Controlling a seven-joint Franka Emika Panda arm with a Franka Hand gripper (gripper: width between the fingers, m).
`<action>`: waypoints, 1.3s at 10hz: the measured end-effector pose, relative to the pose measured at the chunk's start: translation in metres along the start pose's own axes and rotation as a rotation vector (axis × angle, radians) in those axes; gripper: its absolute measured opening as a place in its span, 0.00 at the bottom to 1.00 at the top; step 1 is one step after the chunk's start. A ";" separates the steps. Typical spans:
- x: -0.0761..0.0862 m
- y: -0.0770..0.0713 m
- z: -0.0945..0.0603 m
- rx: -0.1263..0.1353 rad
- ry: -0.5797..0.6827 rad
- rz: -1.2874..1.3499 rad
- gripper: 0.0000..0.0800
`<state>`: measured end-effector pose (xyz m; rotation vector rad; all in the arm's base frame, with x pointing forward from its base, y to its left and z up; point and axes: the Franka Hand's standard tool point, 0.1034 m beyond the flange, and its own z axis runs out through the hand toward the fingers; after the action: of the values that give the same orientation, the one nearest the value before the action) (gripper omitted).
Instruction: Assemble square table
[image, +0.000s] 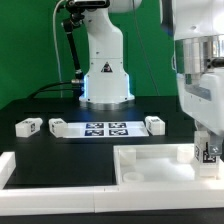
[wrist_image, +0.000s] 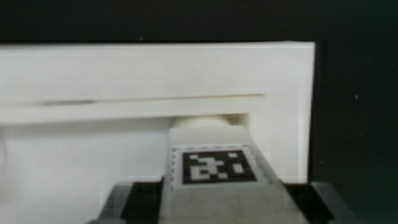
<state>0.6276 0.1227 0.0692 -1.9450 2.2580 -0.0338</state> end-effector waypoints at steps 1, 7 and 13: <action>0.000 0.000 0.000 0.004 -0.008 0.094 0.36; -0.002 0.000 0.001 0.018 0.032 -0.462 0.80; 0.002 -0.006 -0.002 -0.005 0.082 -1.187 0.81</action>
Offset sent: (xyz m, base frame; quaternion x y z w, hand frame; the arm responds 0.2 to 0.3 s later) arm 0.0000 0.0000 0.0000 0.0000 0.0000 -0.0650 0.9979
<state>0.6335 0.1200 0.0713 -2.9624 0.8171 -0.2402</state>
